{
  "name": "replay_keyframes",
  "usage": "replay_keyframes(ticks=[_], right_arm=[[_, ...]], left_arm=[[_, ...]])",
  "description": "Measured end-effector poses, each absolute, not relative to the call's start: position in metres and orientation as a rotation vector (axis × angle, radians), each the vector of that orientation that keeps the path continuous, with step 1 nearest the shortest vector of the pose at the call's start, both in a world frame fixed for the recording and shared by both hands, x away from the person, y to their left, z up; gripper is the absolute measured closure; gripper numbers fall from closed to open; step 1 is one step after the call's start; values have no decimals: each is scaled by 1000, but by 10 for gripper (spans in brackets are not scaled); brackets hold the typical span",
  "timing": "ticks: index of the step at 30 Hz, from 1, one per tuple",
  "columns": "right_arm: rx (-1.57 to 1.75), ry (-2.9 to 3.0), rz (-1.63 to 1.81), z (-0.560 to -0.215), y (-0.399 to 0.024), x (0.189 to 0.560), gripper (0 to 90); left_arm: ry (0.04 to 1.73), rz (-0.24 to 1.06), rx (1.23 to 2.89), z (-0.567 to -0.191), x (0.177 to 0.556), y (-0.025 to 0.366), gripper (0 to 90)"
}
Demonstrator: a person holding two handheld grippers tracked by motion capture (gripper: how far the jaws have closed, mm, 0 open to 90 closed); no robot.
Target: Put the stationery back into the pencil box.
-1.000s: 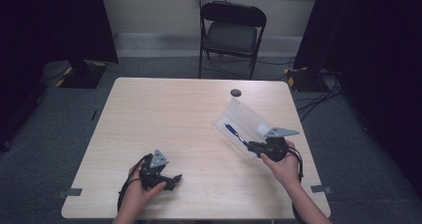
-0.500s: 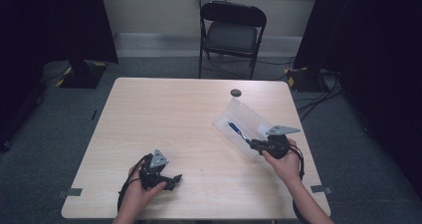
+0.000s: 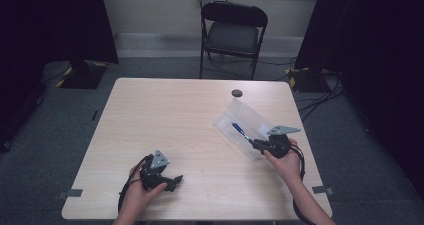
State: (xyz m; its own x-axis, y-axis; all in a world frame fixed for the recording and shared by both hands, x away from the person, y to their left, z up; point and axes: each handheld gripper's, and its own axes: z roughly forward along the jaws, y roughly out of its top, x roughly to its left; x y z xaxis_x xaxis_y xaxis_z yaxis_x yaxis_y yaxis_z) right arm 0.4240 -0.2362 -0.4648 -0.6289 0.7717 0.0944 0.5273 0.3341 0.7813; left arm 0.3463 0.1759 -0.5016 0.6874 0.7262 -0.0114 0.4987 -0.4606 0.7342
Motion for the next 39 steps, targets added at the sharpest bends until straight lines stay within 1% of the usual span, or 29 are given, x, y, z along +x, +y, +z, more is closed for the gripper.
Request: replay_keyframes(ticks=[39], right_arm=[[1179, 2316, 1133, -483, -230, 436, 810]], left_arm=[[934, 394, 2157, -502, 346, 176, 111]])
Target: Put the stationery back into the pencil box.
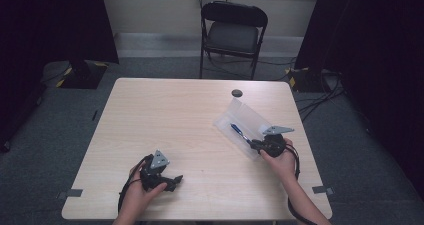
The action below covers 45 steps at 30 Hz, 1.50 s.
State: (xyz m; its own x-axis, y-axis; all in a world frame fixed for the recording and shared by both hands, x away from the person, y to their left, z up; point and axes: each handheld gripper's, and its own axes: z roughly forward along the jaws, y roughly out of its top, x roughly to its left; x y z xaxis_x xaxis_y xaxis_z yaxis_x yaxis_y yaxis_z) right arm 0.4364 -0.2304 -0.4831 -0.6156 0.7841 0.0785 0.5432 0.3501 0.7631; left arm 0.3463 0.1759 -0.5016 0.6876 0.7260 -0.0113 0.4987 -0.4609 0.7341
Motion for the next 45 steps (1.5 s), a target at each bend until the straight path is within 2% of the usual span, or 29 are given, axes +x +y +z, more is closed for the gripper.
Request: replay_keyframes(ticks=[38, 42, 44, 45], right_arm=[[1159, 2317, 1089, -492, -227, 438, 801], [1157, 2322, 1089, -492, -227, 437, 763], [1158, 2303, 1091, -491, -228, 437, 670], [1158, 2303, 1091, -491, -228, 437, 670]], left_arm=[[935, 395, 2157, -502, 346, 176, 111], [935, 394, 2156, -502, 346, 176, 111], [935, 395, 2157, -502, 346, 176, 111], [935, 395, 2157, -502, 346, 176, 111]])
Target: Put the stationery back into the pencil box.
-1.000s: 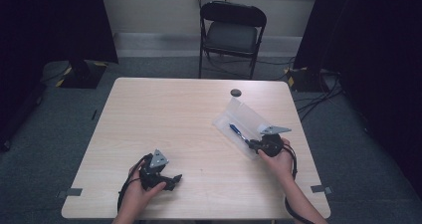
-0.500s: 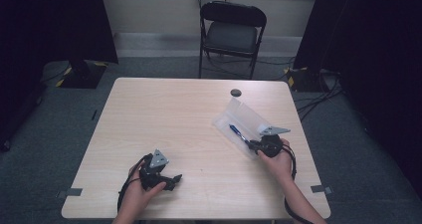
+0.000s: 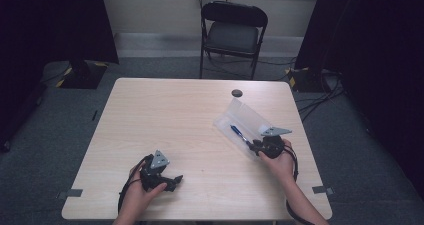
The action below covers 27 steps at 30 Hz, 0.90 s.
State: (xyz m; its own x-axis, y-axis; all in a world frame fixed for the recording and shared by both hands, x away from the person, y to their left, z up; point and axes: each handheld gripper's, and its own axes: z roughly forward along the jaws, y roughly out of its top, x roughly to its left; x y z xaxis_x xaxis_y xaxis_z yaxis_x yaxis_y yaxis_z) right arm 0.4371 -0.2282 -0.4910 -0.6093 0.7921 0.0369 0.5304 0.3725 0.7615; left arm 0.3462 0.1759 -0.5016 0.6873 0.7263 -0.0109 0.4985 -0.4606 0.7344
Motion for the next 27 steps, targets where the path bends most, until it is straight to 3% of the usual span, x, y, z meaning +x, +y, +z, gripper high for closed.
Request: replay_keyframes(ticks=[4, 13, 24, 27], right_arm=[[1163, 2280, 1110, -488, -231, 435, 569], [1178, 2268, 1152, -484, -232, 435, 477], [1160, 2285, 1141, -476, -223, 431, 269], [1154, 2283, 1144, -475, -222, 429, 254]], left_arm=[[932, 396, 2159, -502, 346, 176, 111], [934, 398, 2159, -501, 346, 176, 113], [934, 398, 2160, -501, 346, 176, 113], [934, 398, 2159, -501, 346, 176, 112]])
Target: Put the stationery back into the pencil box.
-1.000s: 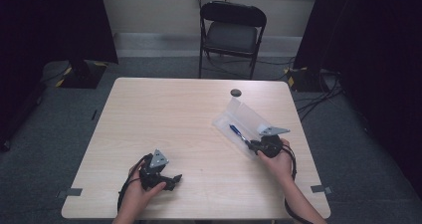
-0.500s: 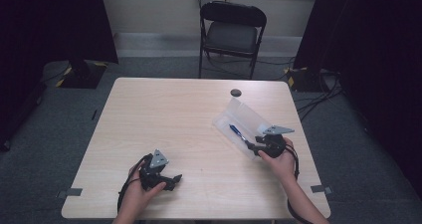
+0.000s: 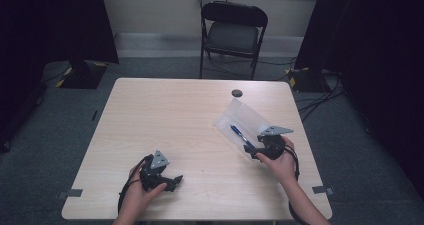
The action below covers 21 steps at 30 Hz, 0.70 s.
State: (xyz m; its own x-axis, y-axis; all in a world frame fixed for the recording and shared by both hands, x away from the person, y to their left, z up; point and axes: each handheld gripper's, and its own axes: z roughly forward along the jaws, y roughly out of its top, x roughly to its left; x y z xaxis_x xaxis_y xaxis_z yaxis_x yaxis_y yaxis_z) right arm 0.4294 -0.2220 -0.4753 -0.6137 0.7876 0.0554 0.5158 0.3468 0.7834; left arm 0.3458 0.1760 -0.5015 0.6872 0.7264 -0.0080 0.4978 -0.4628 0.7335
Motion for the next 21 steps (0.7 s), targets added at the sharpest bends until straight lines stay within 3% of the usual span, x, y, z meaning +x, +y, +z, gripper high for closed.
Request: replay_keyframes(ticks=[9, 21], right_arm=[[1131, 2326, 1165, -472, -217, 423, 181], [1040, 2424, 1212, -466, -203, 406, 174]], left_arm=[[934, 396, 2158, -501, 346, 176, 113], [932, 396, 2159, -501, 346, 176, 113]])
